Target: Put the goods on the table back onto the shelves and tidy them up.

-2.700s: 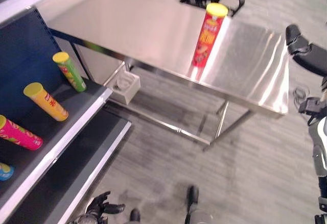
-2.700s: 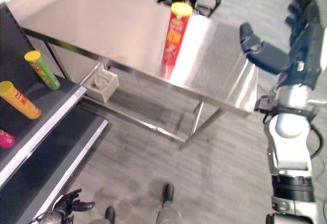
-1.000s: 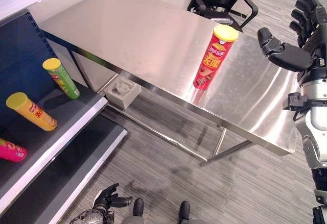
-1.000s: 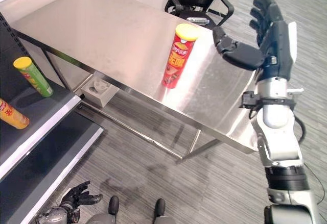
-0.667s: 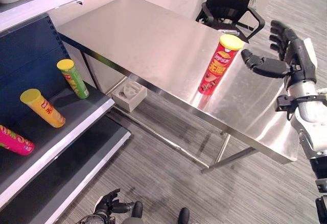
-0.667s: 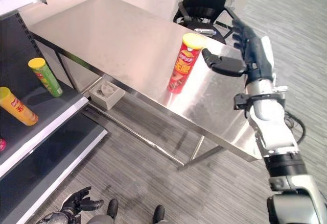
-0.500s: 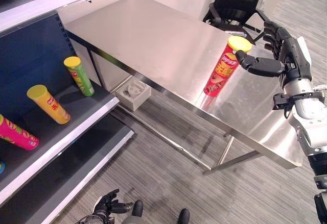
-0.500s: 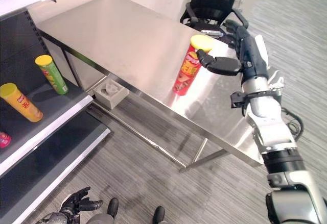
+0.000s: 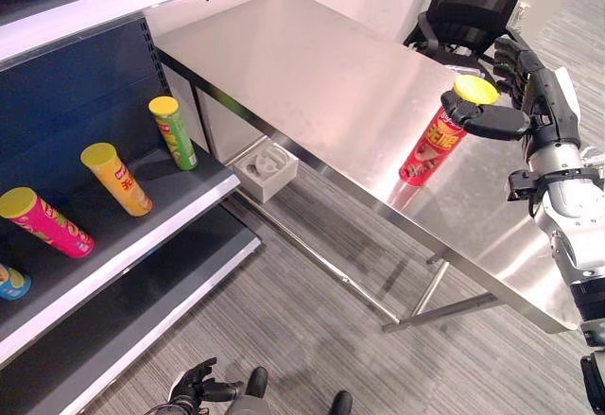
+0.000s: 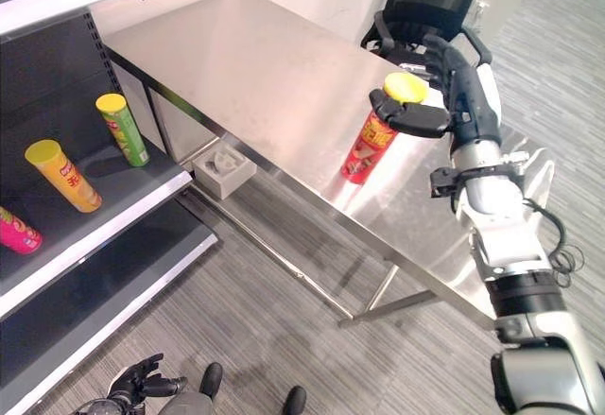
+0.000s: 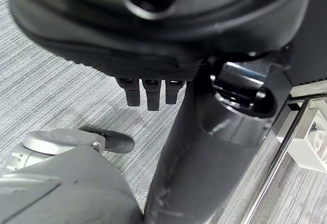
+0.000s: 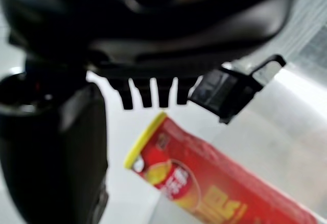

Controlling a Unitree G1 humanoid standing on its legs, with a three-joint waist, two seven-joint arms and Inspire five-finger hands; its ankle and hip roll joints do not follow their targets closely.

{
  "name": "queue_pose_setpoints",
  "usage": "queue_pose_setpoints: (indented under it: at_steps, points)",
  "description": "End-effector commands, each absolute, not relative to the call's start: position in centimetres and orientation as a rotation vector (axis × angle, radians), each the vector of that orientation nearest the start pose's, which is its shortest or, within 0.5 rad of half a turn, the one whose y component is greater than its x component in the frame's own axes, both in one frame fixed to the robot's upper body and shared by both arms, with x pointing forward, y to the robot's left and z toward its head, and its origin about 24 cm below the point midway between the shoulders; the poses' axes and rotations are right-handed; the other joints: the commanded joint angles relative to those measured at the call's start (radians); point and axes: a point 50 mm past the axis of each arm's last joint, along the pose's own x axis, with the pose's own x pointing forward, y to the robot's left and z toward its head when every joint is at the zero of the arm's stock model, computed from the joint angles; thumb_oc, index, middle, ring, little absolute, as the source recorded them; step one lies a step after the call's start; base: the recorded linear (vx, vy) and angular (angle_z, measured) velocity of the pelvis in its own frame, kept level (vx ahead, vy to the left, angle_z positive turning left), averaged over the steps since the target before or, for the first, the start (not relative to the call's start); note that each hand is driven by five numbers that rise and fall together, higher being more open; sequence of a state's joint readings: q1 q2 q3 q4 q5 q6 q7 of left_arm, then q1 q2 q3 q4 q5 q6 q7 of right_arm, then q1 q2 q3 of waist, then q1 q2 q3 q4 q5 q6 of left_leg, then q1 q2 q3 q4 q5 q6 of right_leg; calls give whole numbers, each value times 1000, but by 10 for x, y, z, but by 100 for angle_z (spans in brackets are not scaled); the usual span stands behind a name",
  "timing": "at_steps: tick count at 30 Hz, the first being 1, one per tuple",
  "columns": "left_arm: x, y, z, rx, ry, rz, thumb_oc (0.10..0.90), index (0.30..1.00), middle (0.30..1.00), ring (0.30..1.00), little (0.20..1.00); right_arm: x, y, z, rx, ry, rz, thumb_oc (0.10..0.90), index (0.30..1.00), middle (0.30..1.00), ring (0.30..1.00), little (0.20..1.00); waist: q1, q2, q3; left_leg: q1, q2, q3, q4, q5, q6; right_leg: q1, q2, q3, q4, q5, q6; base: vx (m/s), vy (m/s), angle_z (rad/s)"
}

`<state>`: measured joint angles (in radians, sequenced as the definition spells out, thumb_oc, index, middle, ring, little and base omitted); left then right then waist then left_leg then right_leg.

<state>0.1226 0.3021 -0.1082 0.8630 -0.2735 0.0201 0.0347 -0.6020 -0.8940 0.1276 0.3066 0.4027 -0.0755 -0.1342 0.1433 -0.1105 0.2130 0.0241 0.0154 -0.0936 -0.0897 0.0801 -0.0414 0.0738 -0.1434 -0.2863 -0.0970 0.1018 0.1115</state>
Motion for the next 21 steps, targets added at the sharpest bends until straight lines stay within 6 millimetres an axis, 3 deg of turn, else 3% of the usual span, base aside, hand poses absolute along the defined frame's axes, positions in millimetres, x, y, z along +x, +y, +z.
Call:
queue_pose_setpoints:
  at_steps: [1,21]
  points:
    - [132,253,-128,165,926,173,800,900,900,900,900,329,-291,317,-621,-603,-261,800,900,900,900,900,22,-18,-54,50,39,29,2,-102,-35,26,-51,-23,10,-64,90,-41,16,-2]
    - [131,254,-129,166,933,184,800,900,900,900,900,343,-289,308,-636,-513,-228,800,900,900,900,900,22,-17,-44,42,37,23,2,-98,-36,24,-54,-29,10,-60,91,-3,1,2]
